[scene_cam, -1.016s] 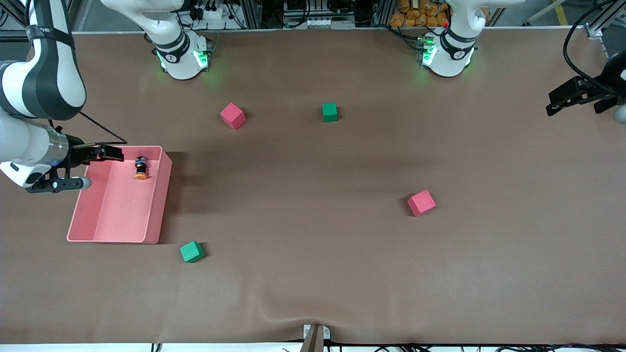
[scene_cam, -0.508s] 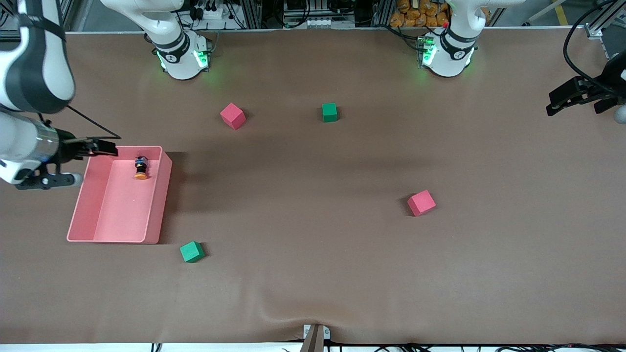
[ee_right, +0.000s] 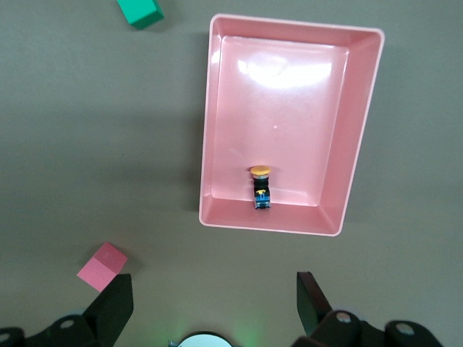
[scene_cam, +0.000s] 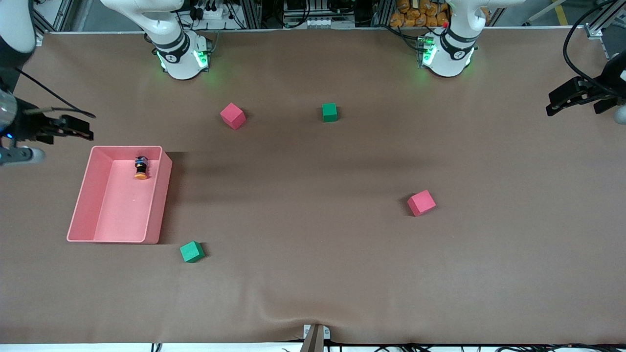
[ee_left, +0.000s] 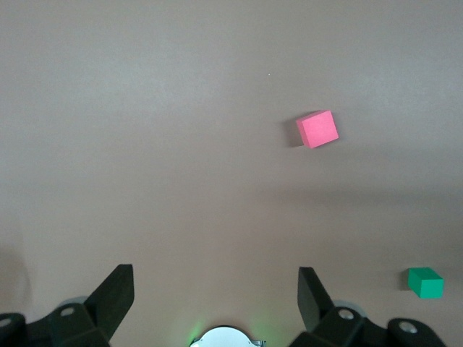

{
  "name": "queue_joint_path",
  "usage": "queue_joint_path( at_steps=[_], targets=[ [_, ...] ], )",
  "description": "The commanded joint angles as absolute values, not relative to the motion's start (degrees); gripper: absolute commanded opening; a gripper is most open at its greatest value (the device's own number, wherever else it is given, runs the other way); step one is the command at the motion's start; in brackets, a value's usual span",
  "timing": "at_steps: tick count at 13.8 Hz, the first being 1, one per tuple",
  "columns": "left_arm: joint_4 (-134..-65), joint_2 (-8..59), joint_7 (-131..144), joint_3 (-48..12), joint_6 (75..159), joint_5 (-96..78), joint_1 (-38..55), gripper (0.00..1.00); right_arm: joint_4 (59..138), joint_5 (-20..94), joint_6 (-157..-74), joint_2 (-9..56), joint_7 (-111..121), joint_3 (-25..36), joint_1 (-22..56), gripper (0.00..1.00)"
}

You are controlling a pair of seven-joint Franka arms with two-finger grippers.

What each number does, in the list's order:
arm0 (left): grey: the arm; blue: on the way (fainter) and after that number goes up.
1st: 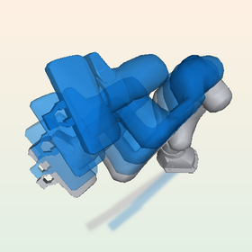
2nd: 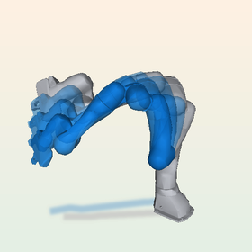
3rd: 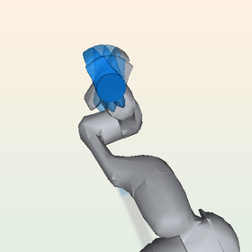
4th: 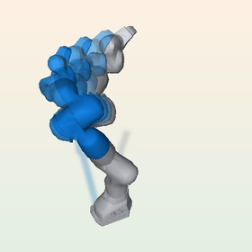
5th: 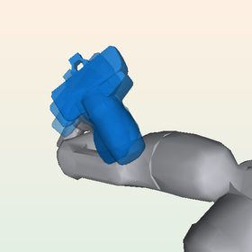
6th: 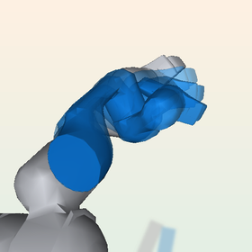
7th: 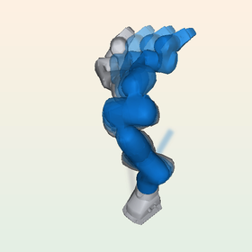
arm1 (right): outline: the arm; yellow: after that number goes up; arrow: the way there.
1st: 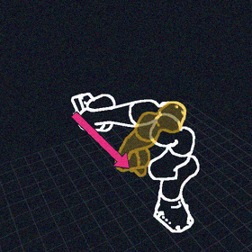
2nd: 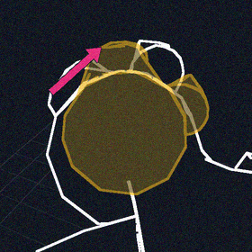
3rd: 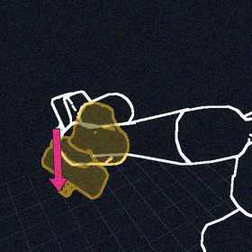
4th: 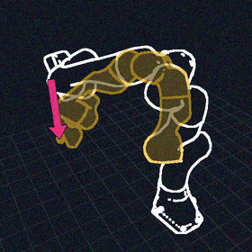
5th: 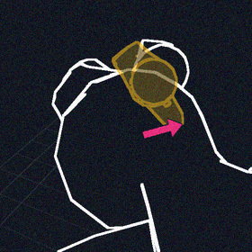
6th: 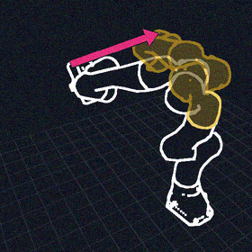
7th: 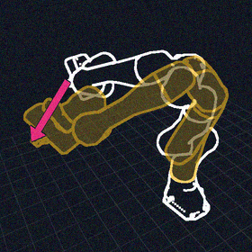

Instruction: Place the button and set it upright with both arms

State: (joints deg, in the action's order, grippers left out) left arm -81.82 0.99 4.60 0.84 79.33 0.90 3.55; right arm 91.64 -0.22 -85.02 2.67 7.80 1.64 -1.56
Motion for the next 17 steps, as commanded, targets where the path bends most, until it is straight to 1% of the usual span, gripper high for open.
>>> queue_joint_path(
  at_steps=[1, 9, 12, 14, 17],
  targets=[
    [-80.86, 1.32, 3.61, 0.79, 78.84, 0.44, 3.34, 1.00, 91.58, -1.32, -84.29, 0.27, 7.47, 1.93, -1.58, 1.00],
    [-80.86, 1.32, 3.69, 0.79, 78.84, 0.44, 3.25, 1.00, 92.37, -1.23, -83.15, -2.64, 4.92, 1.67, -1.49, 1.00],
    [-80.86, 1.32, 3.60, 0.79, 78.84, 0.53, 3.25, 1.00, 92.63, -1.14, -84.11, -3.16, 4.92, 1.76, -1.76, 1.00],
    [-80.86, 1.32, 3.60, 0.79, 78.84, 0.44, 3.25, 1.00, 95.34, -0.79, -86.99, -5.00, 4.92, 1.85, -2.02, 1.00],
    [-80.86, 1.32, 3.60, 0.70, 78.84, 0.44, 3.34, 1.00, 102.81, -0.62, -91.57, -8.34, 4.92, 1.85, -2.20, 1.00]
  ],
)
